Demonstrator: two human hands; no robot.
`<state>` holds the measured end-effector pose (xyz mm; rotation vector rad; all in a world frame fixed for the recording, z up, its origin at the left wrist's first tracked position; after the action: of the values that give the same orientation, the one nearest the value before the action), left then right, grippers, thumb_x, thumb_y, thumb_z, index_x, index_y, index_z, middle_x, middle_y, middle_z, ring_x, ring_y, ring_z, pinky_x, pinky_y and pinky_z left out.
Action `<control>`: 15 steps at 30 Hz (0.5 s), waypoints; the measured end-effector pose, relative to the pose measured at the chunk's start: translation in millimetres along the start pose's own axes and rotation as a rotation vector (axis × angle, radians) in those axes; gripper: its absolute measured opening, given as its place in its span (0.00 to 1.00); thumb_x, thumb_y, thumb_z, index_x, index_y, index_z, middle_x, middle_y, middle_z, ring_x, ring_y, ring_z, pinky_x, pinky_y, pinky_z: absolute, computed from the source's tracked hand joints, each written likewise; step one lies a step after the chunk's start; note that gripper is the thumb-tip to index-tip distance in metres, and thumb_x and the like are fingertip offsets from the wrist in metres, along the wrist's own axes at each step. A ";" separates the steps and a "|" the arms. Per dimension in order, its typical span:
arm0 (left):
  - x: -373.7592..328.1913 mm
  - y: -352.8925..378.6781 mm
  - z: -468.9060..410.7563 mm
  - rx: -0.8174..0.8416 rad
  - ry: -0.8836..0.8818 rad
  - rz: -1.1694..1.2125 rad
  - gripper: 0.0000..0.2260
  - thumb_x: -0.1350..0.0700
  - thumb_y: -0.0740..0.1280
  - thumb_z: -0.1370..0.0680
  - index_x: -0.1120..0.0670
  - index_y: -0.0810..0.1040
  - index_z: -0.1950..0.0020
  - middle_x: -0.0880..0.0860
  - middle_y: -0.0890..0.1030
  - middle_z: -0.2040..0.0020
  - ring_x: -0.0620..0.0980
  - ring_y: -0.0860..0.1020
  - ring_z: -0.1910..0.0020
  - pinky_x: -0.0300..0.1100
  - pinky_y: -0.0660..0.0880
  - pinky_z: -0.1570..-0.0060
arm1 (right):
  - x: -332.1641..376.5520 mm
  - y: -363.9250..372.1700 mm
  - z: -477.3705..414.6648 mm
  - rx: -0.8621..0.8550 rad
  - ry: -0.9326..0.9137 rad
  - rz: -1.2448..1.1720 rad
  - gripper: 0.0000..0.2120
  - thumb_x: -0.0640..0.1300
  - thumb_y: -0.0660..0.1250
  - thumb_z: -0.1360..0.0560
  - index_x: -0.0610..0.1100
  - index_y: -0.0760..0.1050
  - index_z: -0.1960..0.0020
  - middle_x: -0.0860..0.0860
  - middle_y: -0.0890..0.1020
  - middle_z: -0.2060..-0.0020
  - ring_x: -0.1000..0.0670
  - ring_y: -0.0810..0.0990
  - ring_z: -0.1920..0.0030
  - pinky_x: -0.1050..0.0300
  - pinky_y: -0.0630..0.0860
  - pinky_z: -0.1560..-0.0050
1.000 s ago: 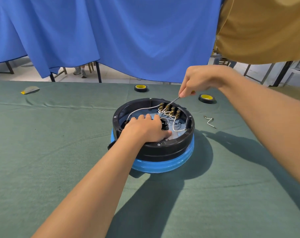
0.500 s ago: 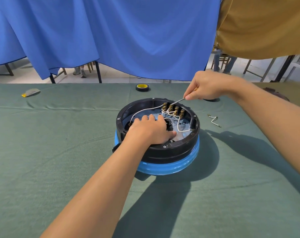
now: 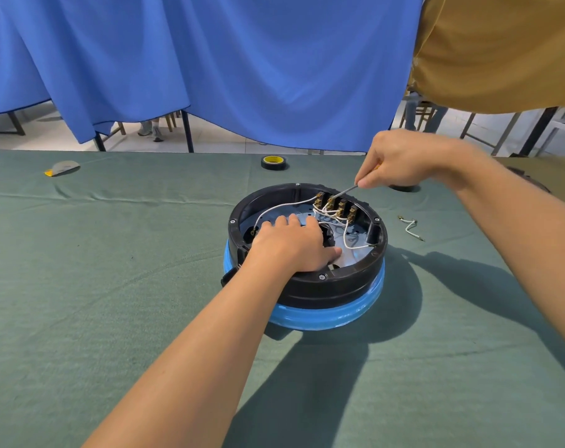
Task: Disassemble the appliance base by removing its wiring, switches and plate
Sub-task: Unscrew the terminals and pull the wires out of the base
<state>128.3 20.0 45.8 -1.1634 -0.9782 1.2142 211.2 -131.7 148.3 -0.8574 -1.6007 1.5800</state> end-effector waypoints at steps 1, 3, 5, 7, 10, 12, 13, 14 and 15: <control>-0.2 -0.3 0.0 0.001 0.002 0.000 0.37 0.31 0.51 0.23 0.53 0.52 0.21 0.59 0.56 0.22 0.61 0.55 0.24 0.61 0.55 0.29 | -5.7 -2.7 -3.9 0.041 0.014 -0.081 0.05 0.46 0.71 0.26 0.50 0.86 0.54 0.61 0.81 0.73 0.59 0.77 0.68 0.58 0.72 0.63; -0.5 -0.8 0.1 0.001 0.004 0.000 0.37 0.31 0.51 0.23 0.53 0.52 0.21 0.59 0.56 0.22 0.62 0.55 0.24 0.61 0.55 0.29 | -20.1 -3.7 -9.9 0.116 0.077 -0.275 0.05 0.45 0.72 0.26 0.49 0.86 0.57 0.55 0.77 0.76 0.51 0.69 0.73 0.59 0.64 0.69; -0.4 -1.2 0.5 0.003 0.006 0.001 0.37 0.31 0.51 0.22 0.53 0.51 0.21 0.59 0.56 0.22 0.62 0.55 0.24 0.61 0.54 0.29 | -34.1 4.5 -11.4 0.224 0.177 -0.496 0.05 0.44 0.71 0.25 0.46 0.86 0.56 0.49 0.74 0.74 0.49 0.60 0.74 0.57 0.55 0.72; 0.1 -1.4 1.3 0.000 0.008 0.003 0.37 0.32 0.51 0.22 0.53 0.51 0.21 0.59 0.55 0.22 0.61 0.55 0.24 0.60 0.54 0.29 | -42.8 15.4 -9.8 0.295 0.243 -0.664 0.07 0.43 0.70 0.26 0.42 0.85 0.52 0.47 0.72 0.72 0.51 0.57 0.75 0.57 0.52 0.72; 0.3 -1.9 2.4 -0.002 0.006 0.008 0.37 0.32 0.51 0.22 0.53 0.51 0.21 0.58 0.55 0.21 0.61 0.54 0.24 0.60 0.54 0.28 | -47.1 26.2 -3.4 0.278 0.261 -0.787 0.08 0.43 0.70 0.25 0.41 0.85 0.51 0.47 0.72 0.71 0.52 0.56 0.76 0.61 0.54 0.76; -0.4 -1.5 2.7 0.006 0.005 0.013 0.37 0.32 0.51 0.22 0.53 0.50 0.21 0.58 0.54 0.21 0.61 0.54 0.23 0.61 0.54 0.27 | -46.0 30.6 3.6 0.177 0.232 -0.763 0.06 0.44 0.70 0.25 0.44 0.86 0.53 0.47 0.73 0.72 0.52 0.58 0.75 0.60 0.55 0.75; -0.5 -1.5 2.5 0.007 0.004 0.014 0.37 0.32 0.51 0.22 0.53 0.50 0.21 0.58 0.54 0.21 0.61 0.53 0.23 0.61 0.54 0.27 | -43.4 32.5 7.6 0.103 0.209 -0.728 0.06 0.44 0.70 0.24 0.45 0.86 0.53 0.48 0.73 0.73 0.52 0.59 0.75 0.59 0.56 0.75; -0.6 -1.4 2.4 0.005 0.004 0.015 0.37 0.32 0.52 0.22 0.53 0.50 0.21 0.58 0.54 0.21 0.61 0.54 0.23 0.60 0.54 0.27 | -39.9 34.4 11.9 0.026 0.183 -0.676 0.06 0.45 0.70 0.24 0.46 0.86 0.53 0.49 0.75 0.74 0.53 0.61 0.76 0.60 0.58 0.75; -0.6 -1.3 2.4 0.002 0.003 0.014 0.37 0.32 0.52 0.22 0.53 0.51 0.21 0.58 0.55 0.21 0.61 0.54 0.23 0.60 0.54 0.28 | -35.7 36.6 16.2 -0.047 0.156 -0.601 0.06 0.46 0.70 0.24 0.49 0.86 0.54 0.51 0.76 0.74 0.55 0.63 0.78 0.62 0.61 0.75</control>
<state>126.0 19.8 47.5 -1.1717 -0.9673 1.2238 215.0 -169.5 110.5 -0.4436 -1.5907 1.0293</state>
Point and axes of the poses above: each hand's wrist, its own z-axis away from the middle knuckle, its own y-axis out of the palm, x = y × z, the point moved 3 cm from there along -z, towards the middle knuckle
